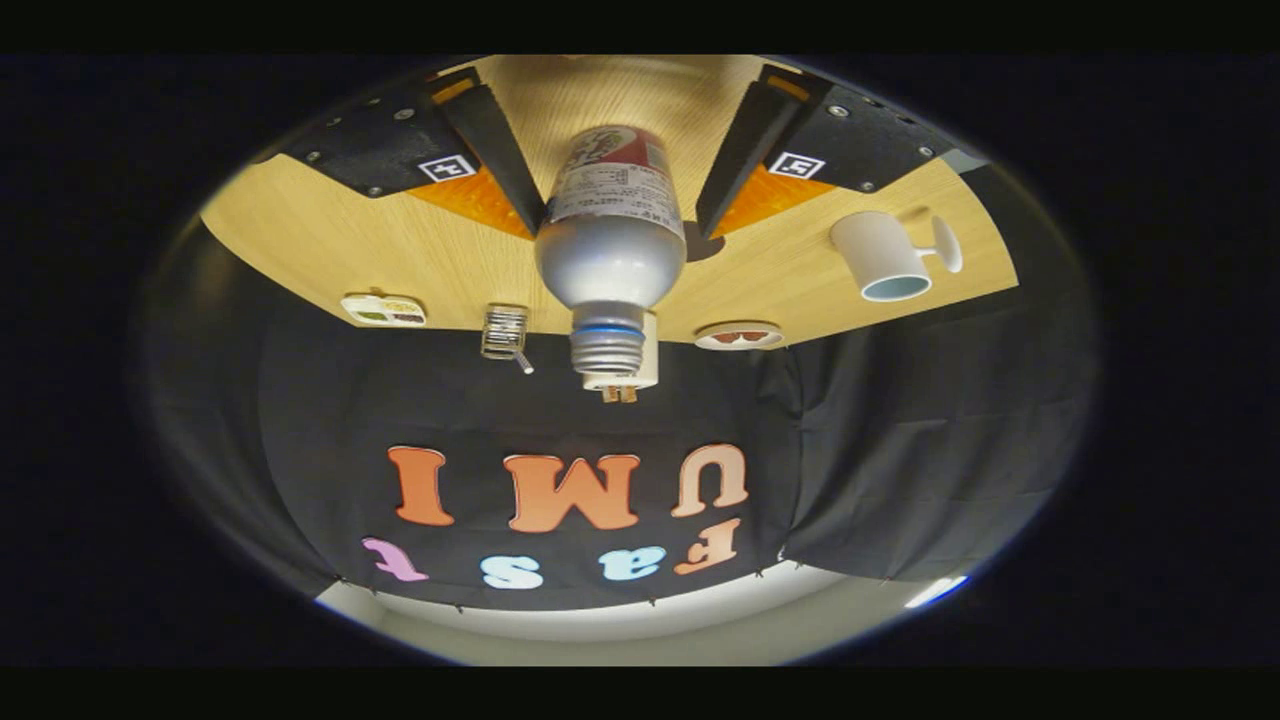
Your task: Take the bottle from table, then pour the juice into the cup, finally place the bottle on the coaster
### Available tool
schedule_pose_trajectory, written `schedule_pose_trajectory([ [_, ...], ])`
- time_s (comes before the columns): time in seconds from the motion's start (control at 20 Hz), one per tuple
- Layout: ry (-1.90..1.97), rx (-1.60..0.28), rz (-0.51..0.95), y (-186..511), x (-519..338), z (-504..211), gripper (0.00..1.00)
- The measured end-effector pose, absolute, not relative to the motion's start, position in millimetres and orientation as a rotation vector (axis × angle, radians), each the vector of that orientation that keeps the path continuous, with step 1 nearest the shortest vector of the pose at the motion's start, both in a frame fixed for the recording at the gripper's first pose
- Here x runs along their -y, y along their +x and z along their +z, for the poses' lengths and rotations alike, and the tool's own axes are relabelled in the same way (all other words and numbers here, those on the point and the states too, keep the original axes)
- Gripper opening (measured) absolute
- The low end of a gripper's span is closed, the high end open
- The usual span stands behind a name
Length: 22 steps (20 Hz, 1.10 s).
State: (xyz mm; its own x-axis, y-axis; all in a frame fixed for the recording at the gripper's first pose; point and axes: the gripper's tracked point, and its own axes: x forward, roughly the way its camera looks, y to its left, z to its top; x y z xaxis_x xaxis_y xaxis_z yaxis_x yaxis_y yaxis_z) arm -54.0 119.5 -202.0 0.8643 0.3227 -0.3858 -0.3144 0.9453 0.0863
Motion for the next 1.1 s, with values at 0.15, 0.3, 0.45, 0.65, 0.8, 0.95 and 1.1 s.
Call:
schedule_pose_trajectory([
  [0.15, 0.033, -0.443, 0.331, -56, -121, -213, 0.85],
  [0.3, 0.033, -0.478, 0.322, -58, -122, -223, 0.85],
  [0.45, 0.030, -0.504, 0.312, -60, -122, -230, 0.85],
  [0.65, 0.027, -0.512, 0.324, -63, -127, -229, 0.79],
  [0.8, 0.020, -0.522, 0.333, -63, -132, -227, 0.78],
  [0.95, 0.005, -0.510, 0.345, -62, -140, -218, 0.78],
  [1.1, -0.025, -0.498, 0.356, -57, -148, -205, 0.78],
])
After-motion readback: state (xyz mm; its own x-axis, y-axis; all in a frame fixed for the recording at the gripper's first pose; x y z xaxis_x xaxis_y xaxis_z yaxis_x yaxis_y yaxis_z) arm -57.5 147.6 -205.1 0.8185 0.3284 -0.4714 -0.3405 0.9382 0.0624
